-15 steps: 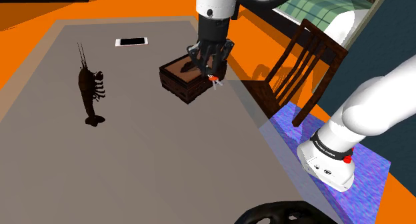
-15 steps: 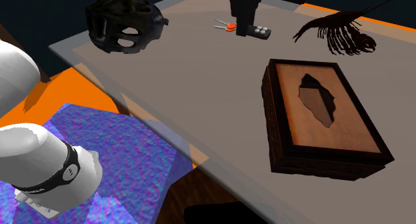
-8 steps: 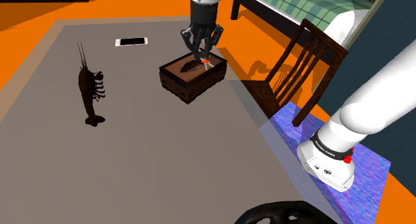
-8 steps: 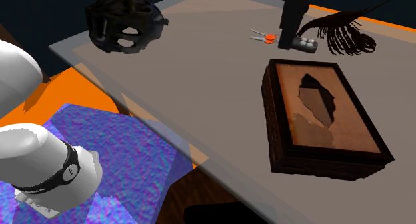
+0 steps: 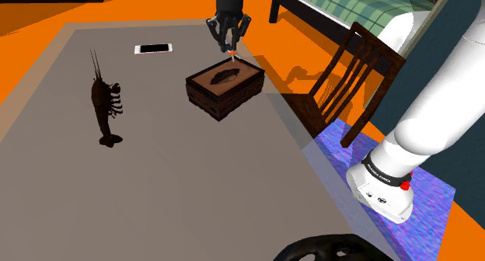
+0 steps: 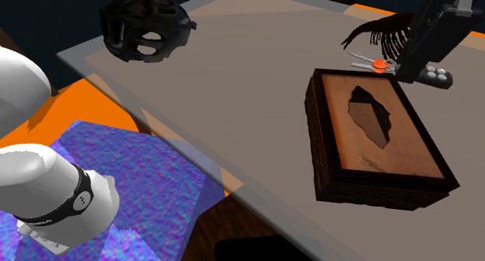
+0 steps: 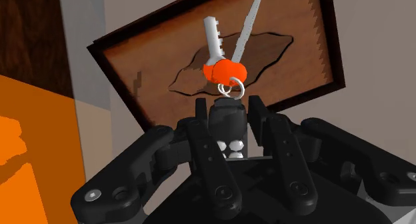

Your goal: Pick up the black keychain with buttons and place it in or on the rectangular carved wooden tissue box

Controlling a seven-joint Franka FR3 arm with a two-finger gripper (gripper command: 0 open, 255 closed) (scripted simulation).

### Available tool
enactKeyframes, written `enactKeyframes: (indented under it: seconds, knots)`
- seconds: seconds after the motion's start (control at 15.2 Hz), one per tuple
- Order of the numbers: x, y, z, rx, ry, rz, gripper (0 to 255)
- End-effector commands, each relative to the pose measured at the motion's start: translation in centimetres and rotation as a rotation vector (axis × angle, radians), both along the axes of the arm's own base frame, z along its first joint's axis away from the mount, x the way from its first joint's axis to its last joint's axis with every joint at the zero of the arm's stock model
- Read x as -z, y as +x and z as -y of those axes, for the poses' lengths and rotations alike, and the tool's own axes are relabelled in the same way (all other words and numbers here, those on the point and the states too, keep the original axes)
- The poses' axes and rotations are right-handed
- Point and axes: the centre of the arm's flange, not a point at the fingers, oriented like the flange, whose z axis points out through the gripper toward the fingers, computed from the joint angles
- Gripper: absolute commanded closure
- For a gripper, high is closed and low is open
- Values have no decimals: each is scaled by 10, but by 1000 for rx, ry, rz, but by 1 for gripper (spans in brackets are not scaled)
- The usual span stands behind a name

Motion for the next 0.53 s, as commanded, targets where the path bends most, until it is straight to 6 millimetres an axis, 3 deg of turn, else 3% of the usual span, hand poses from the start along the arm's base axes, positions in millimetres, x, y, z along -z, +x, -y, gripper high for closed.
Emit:
enactKeyframes:
  seconds: [0.0,0.46]
  knots:
    - [5,9,4,0,0,0,255]
    - [42,9,4,0,0,0,255]
